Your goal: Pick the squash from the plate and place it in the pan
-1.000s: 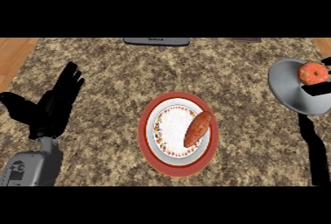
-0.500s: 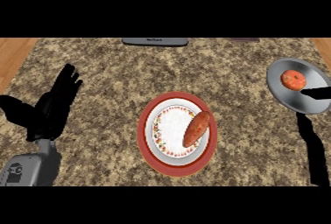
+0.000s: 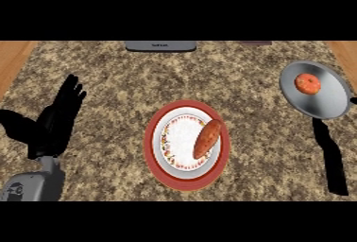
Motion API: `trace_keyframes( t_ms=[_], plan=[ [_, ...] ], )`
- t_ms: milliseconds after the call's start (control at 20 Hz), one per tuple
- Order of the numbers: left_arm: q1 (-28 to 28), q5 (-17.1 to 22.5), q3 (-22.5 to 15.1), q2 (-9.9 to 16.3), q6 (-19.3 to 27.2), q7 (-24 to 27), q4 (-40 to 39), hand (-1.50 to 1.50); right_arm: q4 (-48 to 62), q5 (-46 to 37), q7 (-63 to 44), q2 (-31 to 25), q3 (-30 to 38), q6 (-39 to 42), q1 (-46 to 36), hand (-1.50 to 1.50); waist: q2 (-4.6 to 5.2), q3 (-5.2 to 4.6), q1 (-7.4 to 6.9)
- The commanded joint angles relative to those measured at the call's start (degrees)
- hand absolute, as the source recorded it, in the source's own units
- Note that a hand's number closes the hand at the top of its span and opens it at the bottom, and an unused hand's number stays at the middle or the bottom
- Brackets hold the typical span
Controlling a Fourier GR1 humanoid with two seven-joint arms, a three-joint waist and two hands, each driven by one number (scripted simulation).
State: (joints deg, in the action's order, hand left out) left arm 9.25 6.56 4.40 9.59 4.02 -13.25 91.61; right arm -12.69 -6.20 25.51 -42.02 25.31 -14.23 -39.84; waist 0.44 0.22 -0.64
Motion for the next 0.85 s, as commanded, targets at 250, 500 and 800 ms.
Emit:
trace_keyframes(
  t_ms=[250, 500, 800],
  plan=[
    [0.3, 0.8, 2.3, 1.9, -0.1, -2.8, 1.1, 0.0, -0.5, 10.2, 13.3, -5.5, 8.2, 24.4, 14.8, -1.5, -0.44, -0.11, 1.23],
    [2.0, -1.8, 0.5, -0.2, 1.9, -2.3, 0.3, 0.0, -2.9, 11.7, 16.9, -5.7, 8.0, 27.2, 20.2, -1.5, -0.4, -0.16, 0.74],
    [1.2, -1.3, 2.0, 0.3, 0.0, -0.6, -0.8, 0.0, -13.1, 14.5, 9.9, -3.6, 6.0, 23.5, 23.4, -1.5, -0.54, -0.27, 0.9]
  ],
)
